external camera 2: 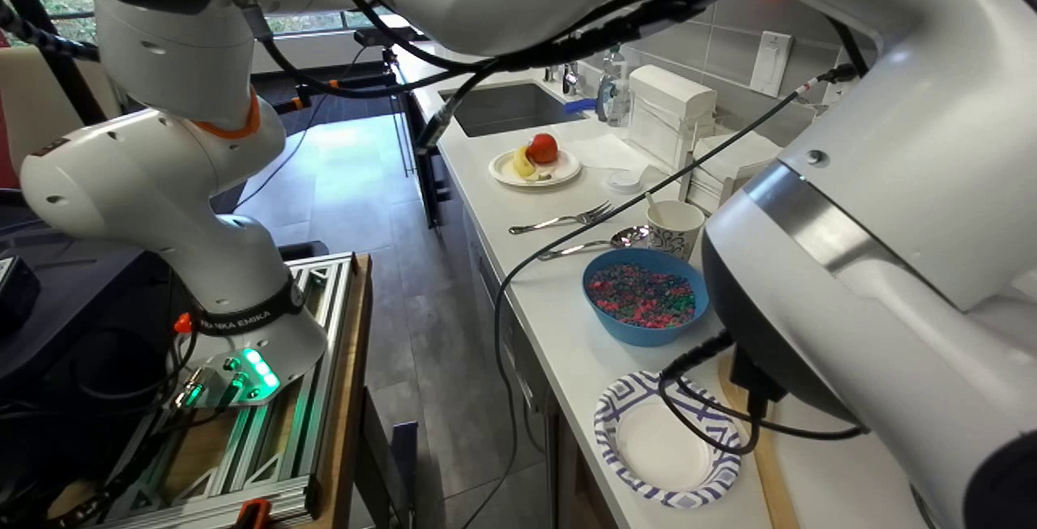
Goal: Pick up the spoon and get some of the objects from the bowl and put them in the cup
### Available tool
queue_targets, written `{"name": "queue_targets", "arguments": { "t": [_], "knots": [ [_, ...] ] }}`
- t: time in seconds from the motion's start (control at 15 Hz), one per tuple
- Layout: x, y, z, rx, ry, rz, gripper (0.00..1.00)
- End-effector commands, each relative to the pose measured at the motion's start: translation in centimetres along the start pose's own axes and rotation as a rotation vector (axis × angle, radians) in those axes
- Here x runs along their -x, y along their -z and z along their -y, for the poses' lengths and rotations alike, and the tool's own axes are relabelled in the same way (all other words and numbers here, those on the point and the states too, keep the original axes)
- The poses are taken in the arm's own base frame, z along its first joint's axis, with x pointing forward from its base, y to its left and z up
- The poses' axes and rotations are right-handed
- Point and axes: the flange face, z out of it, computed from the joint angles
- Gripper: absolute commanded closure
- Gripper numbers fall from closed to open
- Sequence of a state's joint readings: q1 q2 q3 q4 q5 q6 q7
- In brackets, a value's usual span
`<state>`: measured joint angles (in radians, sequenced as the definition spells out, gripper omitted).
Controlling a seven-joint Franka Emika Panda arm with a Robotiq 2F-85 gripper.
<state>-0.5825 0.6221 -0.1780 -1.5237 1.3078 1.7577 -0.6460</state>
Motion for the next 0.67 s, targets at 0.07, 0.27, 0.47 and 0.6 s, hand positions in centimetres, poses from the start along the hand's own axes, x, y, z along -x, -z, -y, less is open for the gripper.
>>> {"name": "queue_targets", "arguments": {
  "t": [0.07, 0.27, 0.47, 0.6],
  "knots": [
    [0.57, -0.2, 0.51, 0.031, -0.019, -0.032, 0.99],
    [0.64, 0.08, 0.7, 0.039, -0.017, -0.033, 0.99],
    [0.86, 0.49, 0.87, 0.052, -0.016, -0.026, 0.99],
    [1.05, 0.74, 1.0, 0.067, -0.017, -0.024, 0.99]
  ]
}}
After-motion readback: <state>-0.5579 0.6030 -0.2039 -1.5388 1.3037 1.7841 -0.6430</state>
